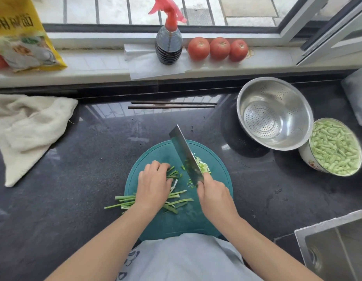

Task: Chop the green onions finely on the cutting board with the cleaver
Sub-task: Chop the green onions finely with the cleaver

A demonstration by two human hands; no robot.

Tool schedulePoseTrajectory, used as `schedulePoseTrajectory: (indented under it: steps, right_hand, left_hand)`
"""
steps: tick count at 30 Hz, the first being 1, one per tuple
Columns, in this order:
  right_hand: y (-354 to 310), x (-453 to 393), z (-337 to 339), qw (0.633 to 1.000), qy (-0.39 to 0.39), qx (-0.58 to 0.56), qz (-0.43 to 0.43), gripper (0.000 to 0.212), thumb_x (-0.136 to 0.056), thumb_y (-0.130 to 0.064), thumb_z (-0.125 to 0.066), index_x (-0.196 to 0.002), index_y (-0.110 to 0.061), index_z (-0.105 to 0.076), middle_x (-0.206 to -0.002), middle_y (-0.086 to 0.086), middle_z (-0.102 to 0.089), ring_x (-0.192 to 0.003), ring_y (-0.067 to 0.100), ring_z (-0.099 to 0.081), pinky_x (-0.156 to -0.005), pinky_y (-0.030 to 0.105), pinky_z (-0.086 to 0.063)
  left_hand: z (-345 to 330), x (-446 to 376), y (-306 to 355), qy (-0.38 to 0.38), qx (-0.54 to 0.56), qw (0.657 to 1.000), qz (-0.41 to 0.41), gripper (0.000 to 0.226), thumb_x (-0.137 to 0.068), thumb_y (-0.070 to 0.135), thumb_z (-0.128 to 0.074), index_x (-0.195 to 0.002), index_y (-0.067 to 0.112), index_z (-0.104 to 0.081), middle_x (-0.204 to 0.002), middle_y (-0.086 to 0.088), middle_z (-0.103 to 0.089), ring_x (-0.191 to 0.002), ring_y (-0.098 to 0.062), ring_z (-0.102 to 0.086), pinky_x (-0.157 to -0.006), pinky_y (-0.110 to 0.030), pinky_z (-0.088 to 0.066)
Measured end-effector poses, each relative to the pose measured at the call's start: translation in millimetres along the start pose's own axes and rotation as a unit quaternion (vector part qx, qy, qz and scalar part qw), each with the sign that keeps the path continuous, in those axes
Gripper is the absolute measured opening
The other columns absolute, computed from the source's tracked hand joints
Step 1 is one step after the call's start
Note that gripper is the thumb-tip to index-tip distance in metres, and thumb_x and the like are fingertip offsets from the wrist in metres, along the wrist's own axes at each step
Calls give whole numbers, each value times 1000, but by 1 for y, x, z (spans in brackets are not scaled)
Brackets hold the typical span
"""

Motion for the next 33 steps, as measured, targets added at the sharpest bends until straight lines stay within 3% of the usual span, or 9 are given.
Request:
schedulePoseTrajectory:
  steps: [3, 7, 9, 13, 18, 25, 33]
  right_hand:
    - [-4, 1, -6, 1000, -7, -10, 5, 20, -104, -30, -36, -88, -18, -38, -69, 2, -56, -66, 31, -56, -58, 46, -46]
    - [-16, 2, -19, 999, -12, -30, 9, 23, -104, -28, -35, -84, -17, -36, -68, 1, -49, -66, 30, -52, -55, 40, -34]
    - [-22, 0, -25, 999, -16, -34, 15, 22, -104, -28, -36, -85, -17, -38, -68, -1, -49, -65, 28, -51, -56, 41, -35]
    - [-20, -7, -28, 999, -18, -28, 18, 22, -104, -29, -37, -86, -18, -38, -71, 1, -53, -67, 30, -53, -57, 41, -39]
    - [9, -9, -11, 1000, 11, -4, -23, 18, -104, -29, -36, -89, -18, -39, -73, 2, -58, -69, 31, -57, -63, 46, -47]
    - [0, 3, -8, 1000, 21, -7, 4, 20, -104, -27, -34, -86, -19, -35, -65, -5, -44, -66, 33, -50, -58, 40, -29]
    - [-15, 3, -20, 999, 1, -2, -36, 19, -105, -26, -31, -89, -18, -34, -88, 8, -64, -79, 38, -57, -61, 40, -35]
  left_hand:
    - [4, -7, 2, 50, -24, 998, -25, 2, -91, 21, -69, -93, 20, -70, -91, 3, -61, -84, -23, -53, -72, -38, -41]
    - [15, -16, -10, 82, -66, 994, -22, 8, -88, 17, -70, -80, 18, -69, -81, 1, -62, -77, -27, -55, -66, -40, -41]
    - [23, -16, -22, 92, -93, 991, -18, 11, -87, 17, -70, -77, 18, -68, -79, -1, -62, -75, -29, -55, -63, -40, -41]
    - [27, -13, -28, 73, -93, 993, -12, 8, -88, 19, -71, -80, 19, -70, -81, 0, -62, -78, -28, -54, -65, -40, -42]
    - [11, -18, 16, 58, -22, 997, -49, 6, -86, 20, -74, -81, 22, -73, -79, 3, -60, -79, -25, -51, -67, -36, -35]
    - [-3, -18, 29, 13, 54, 998, 28, 15, -98, 22, -59, -98, 16, -73, -93, -2, -61, -87, -28, -60, -71, -36, -44]
    - [-3, -20, 30, 1, 39, 999, 27, 13, -97, 18, -59, -91, 11, -69, -87, -5, -60, -82, -30, -60, -66, -39, -45]
Point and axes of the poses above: each hand's wrist, its own x-axis away from the middle knuckle, its own z-axis out of the back of the hand, y = z × x, the point moved 6 cm from there along -x, towards the middle knuckle
